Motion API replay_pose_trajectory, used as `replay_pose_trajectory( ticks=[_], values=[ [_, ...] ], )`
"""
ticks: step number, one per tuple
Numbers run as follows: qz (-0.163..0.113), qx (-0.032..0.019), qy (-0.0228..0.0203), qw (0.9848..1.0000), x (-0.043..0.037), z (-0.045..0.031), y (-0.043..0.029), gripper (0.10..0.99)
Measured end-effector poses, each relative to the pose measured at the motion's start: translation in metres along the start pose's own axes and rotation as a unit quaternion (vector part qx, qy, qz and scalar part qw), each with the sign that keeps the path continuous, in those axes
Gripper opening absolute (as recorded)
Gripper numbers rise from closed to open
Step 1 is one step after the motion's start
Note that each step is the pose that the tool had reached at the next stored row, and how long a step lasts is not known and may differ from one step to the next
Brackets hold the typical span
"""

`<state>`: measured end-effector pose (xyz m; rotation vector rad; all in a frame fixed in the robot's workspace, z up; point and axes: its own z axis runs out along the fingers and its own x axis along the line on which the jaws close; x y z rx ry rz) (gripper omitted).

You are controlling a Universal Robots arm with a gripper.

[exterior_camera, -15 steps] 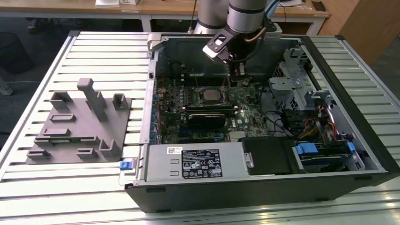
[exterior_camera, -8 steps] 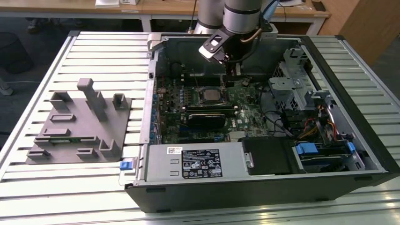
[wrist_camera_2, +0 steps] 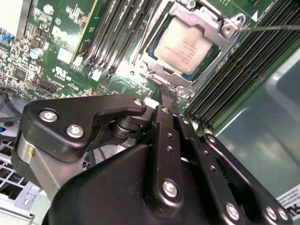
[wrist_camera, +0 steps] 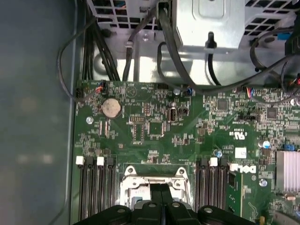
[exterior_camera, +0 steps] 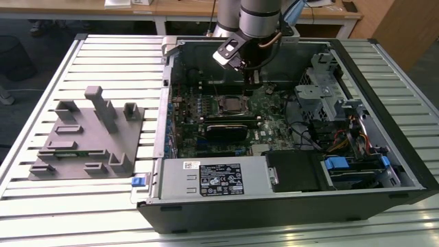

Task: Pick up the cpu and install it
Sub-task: 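Close the cpu cover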

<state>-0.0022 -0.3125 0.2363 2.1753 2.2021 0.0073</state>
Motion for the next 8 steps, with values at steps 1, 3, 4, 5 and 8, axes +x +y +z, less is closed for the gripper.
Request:
replay_pose_trajectory(
  ticks=[1, 3, 4, 5, 8],
  values=[
    [0.000, 0.0000, 0.0000, 1.0000, 0.0000, 0.0002, -0.0017, 0.106],
    [0.000, 0.0000, -0.0001, 1.0000, 0.0000, 0.0006, -0.0055, 0.106],
    [0.000, 0.0001, -0.0001, 1.0000, -0.0001, 0.0010, -0.0079, 0.106],
    [0.000, 0.0000, 0.0000, 1.0000, -0.0003, 0.0014, -0.0100, 0.106],
    [0.000, 0.0000, 0.0000, 1.0000, -0.0009, 0.0022, -0.0132, 0.106]
  ],
)
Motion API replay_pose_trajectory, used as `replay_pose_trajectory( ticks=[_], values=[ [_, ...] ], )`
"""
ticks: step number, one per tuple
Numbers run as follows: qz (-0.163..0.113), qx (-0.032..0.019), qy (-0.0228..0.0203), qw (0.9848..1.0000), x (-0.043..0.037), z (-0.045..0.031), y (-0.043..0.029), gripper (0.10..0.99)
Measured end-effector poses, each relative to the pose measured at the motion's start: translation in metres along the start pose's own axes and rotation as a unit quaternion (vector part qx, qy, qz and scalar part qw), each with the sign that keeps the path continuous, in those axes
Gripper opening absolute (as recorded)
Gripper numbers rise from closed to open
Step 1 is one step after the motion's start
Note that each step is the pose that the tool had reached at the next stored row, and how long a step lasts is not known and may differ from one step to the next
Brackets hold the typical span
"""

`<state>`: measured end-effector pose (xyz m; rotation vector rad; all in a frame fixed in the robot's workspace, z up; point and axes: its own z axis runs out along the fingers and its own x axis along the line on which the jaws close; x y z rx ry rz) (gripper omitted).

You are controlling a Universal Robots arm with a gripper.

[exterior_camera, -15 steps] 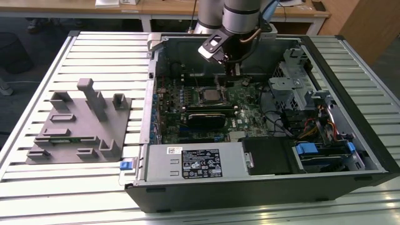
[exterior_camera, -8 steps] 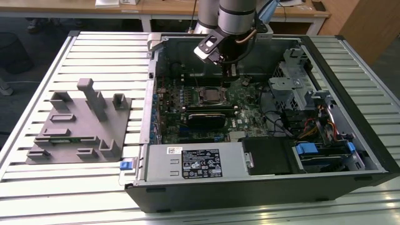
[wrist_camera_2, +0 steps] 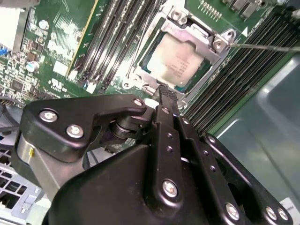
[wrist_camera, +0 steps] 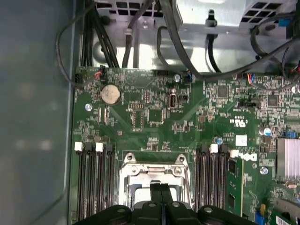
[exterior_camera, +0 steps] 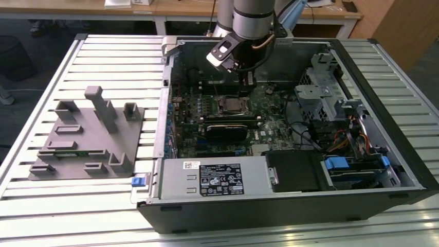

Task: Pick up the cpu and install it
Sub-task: 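Close the cpu cover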

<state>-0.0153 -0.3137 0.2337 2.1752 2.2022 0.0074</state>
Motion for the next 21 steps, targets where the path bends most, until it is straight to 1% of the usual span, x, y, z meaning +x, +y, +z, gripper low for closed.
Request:
replay_pose_trajectory(
  ticks=[7, 14, 21],
  values=[
    [0.000, 0.0000, 0.0000, 1.0000, -0.0012, 0.0013, -0.0049, 0.106],
    [0.000, 0.0000, 0.0000, 1.0000, -0.0029, 0.0037, -0.0126, 0.106],
    [0.000, 0.0001, -0.0001, 1.0000, -0.0033, 0.0050, -0.0162, 0.106]
  ],
)
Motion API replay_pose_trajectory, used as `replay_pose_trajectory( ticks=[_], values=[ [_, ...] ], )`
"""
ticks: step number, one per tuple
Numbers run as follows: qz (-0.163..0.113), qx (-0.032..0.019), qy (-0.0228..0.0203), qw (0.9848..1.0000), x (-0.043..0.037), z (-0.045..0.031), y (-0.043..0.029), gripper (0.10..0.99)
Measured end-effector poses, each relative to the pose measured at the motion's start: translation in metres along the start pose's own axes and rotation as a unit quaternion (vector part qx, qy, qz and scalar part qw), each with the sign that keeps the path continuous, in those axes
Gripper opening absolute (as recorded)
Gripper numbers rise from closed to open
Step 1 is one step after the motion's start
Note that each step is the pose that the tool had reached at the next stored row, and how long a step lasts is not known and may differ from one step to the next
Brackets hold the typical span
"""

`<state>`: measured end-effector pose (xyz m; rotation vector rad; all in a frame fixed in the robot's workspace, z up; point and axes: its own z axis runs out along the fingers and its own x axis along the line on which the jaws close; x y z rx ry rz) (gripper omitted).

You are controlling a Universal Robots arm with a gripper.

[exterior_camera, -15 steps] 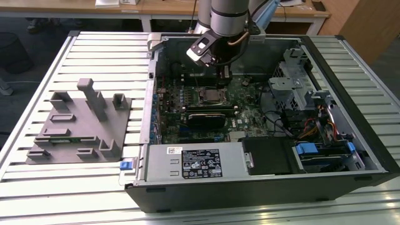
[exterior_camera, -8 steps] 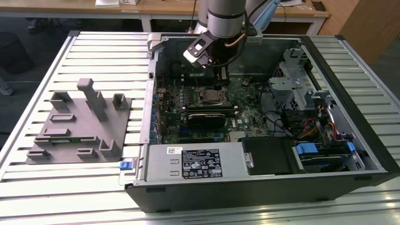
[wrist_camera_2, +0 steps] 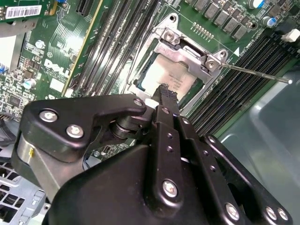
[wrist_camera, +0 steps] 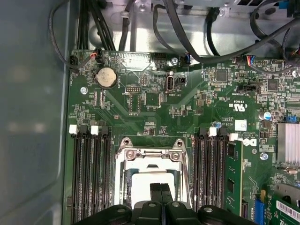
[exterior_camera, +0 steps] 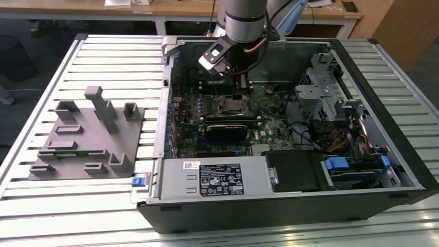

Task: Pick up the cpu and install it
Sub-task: 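Close the cpu cover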

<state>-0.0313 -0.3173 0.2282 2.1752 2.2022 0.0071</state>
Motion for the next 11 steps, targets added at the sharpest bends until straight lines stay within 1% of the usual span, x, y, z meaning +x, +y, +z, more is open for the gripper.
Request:
replay_pose_trajectory(
  ticks=[11],
  values=[
    [0.000, 0.0000, 0.0000, 1.0000, 0.0000, 0.0022, -0.0023, 0.106]
  ],
)
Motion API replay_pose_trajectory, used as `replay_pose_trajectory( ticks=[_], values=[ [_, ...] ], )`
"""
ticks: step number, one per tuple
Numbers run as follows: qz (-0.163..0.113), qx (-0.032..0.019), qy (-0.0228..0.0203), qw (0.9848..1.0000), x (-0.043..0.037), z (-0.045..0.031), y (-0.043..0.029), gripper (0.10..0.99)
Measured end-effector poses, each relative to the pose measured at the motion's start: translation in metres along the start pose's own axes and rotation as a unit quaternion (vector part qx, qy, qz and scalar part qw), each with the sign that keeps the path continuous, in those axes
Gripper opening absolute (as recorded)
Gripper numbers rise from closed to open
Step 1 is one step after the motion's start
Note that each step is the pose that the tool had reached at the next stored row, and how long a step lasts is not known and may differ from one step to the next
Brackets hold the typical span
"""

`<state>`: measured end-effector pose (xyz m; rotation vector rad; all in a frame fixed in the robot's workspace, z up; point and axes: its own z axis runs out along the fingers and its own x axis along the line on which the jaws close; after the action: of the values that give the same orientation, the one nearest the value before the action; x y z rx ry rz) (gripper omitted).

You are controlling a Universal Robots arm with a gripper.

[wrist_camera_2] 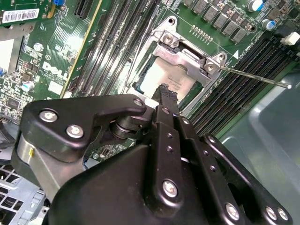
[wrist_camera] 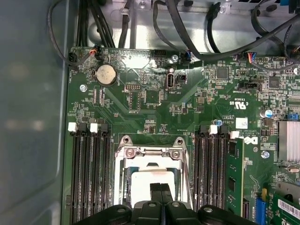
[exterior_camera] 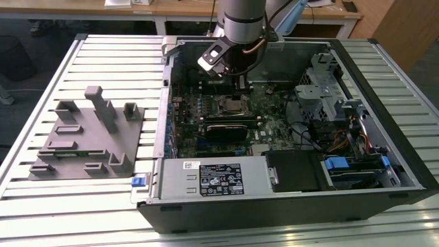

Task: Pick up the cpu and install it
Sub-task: 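Close the cpu cover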

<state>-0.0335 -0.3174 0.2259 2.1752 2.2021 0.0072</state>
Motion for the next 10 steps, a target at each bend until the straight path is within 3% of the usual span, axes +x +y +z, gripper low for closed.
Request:
replay_pose_trajectory(
  ticks=[10],
  values=[
    [0.000, 0.0000, 0.0000, 1.0000, -0.0009, 0.0049, -0.0046, 0.106]
  ],
)
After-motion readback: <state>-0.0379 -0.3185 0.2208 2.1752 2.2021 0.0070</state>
